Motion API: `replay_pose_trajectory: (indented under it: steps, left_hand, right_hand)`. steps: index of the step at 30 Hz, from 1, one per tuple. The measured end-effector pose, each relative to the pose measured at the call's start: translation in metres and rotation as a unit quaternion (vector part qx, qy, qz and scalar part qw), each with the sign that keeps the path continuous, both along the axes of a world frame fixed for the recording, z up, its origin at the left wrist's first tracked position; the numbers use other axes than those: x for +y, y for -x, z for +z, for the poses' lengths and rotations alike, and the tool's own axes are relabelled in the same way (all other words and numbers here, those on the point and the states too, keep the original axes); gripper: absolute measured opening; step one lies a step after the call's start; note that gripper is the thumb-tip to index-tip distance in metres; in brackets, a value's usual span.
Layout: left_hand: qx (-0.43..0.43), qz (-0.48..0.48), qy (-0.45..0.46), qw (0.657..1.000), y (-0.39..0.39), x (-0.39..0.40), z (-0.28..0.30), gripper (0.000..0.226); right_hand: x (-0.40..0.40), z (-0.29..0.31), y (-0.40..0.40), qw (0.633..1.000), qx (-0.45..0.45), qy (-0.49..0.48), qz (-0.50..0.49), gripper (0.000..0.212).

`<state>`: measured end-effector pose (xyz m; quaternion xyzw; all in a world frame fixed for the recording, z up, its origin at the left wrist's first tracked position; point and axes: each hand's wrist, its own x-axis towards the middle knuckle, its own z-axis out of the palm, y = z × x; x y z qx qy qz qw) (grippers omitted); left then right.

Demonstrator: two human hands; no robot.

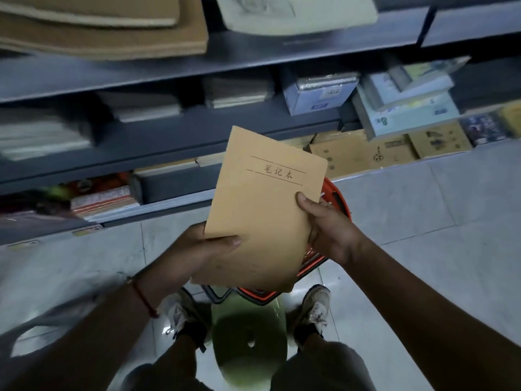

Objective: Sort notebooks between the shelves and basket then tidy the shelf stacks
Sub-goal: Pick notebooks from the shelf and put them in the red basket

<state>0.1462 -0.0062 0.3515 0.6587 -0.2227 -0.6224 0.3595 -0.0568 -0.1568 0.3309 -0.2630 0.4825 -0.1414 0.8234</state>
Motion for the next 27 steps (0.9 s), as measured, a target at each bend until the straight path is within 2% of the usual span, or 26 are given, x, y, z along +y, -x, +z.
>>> replay_pose_trajectory:
  steps: [2,8,13,21,27]
  left_hand:
    - [-0.016,0.021,0.002,1.0,0.002,0.009,0.031,0.027]
    - [-0.051,0.058,0.058,0.995,-0.014,0.023,0.124,0.024]
    - [-0.076,0.068,0.099,0.99,-0.035,0.027,0.183,0.026]
    - [-0.001,0.193,0.145,0.97,-0.072,0.016,0.235,0.027]
    - [0.018,0.258,0.152,0.954,-0.105,0.002,0.252,0.028]
  right_hand:
    - [0.004,0.032,-0.006,1.0,-0.005,0.012,0.009,0.039]
    - [0.014,0.128,-0.021,0.994,-0.05,0.094,0.033,0.04]
    - [0.019,0.182,-0.03,0.987,-0.05,0.144,0.05,0.046]
    - [0.019,0.239,-0.081,0.949,-0.01,0.267,0.169,0.045]
    - [0.001,0.256,-0.142,0.943,0.03,0.302,0.138,0.04]
